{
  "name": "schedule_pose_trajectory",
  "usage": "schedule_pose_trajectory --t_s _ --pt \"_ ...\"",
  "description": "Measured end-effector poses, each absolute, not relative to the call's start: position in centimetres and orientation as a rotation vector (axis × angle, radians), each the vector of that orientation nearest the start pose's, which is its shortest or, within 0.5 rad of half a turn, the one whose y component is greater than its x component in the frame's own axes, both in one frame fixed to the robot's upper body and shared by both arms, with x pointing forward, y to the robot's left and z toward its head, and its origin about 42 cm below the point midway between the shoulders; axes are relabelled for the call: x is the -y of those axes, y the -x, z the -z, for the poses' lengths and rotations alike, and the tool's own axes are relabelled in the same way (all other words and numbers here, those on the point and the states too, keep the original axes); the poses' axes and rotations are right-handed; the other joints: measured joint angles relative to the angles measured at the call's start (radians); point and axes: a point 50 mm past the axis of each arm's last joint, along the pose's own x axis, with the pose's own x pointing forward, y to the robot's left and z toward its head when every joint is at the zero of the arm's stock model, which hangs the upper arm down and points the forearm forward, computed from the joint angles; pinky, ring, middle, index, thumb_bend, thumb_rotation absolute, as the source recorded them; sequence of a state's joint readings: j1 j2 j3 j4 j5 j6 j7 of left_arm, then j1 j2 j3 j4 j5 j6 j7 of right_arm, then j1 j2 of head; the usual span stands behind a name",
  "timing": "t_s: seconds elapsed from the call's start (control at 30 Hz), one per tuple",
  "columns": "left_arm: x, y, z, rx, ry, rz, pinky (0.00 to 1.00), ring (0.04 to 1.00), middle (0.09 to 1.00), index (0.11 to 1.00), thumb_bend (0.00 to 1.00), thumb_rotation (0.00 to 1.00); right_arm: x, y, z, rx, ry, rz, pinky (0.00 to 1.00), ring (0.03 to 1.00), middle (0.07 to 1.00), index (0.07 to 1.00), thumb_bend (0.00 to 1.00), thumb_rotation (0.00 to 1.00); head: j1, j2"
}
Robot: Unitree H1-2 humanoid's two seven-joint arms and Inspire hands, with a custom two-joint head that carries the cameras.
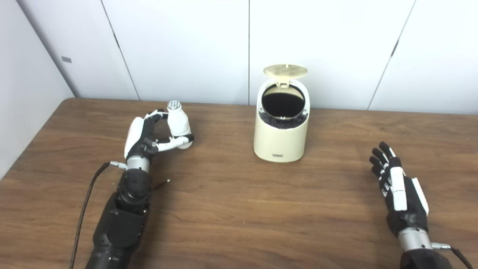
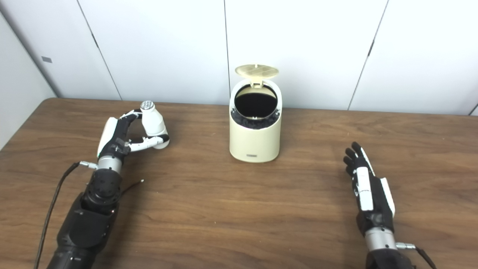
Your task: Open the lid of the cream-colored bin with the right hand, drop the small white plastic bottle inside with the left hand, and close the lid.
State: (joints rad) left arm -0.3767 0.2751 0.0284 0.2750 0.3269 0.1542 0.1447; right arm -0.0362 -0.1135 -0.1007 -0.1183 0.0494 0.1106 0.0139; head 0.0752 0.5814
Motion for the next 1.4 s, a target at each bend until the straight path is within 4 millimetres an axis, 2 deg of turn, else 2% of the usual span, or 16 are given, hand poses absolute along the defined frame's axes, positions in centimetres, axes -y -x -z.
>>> schedule_pose_trajectory --t_s 0.07,0.13,0.67,0.83,1.0,1.23,1.4 --pt "-30.8 -40.5 -15.7 0.017 -0.578 -0.225 0.94 0.928 0.847 0.504 0.55 0.05 27.0 -29.4 -13.6 0.051 0.063 0.074 0.95 0.928 0.932 0.942 0.54 1.0 0.003 0.002" --pt "-30.8 -40.5 -15.6 0.045 -0.573 -0.232 0.91 0.894 0.809 0.49 0.52 0.05 27.0 -29.4 -13.5 0.051 0.063 0.074 0.95 0.924 0.929 0.939 0.55 1.0 0.003 0.003" --pt "-30.6 -40.3 -16.0 0.125 -0.6 -0.258 0.85 0.841 0.751 0.485 0.52 0.04 27.0 -29.4 -13.5 0.05 0.061 0.074 0.96 0.931 0.927 0.938 0.55 1.0 -0.005 0.009" --pt "-29.7 -39.7 -18.0 0.211 -0.619 -0.253 0.83 0.83 0.752 0.485 0.52 0.04 27.0 -29.4 -13.5 0.05 0.051 0.073 0.98 0.935 0.927 0.934 0.57 1.0 -0.012 0.006" --pt "-28.5 -39.3 -20.0 0.297 -0.647 -0.234 0.78 0.815 0.744 0.485 0.52 0.04 26.7 -29.4 -13.5 0.05 0.032 0.072 1.0 0.941 0.933 0.937 0.55 1.0 -0.021 0.005" --pt "-25.6 -38.4 -22.6 0.387 -0.689 -0.176 0.78 0.814 0.734 0.485 0.52 0.04 26.6 -29.4 -13.5 0.048 0.029 0.072 1.0 0.94 0.933 0.939 0.54 1.0 -0.026 0.003" --pt "-24.2 -38.3 -23.2 0.409 -0.662 -0.145 0.7 0.735 0.646 0.485 0.52 0.04 26.3 -29.4 -13.5 0.048 0.033 0.071 1.0 0.943 0.933 0.939 0.54 1.0 -0.029 0.0"
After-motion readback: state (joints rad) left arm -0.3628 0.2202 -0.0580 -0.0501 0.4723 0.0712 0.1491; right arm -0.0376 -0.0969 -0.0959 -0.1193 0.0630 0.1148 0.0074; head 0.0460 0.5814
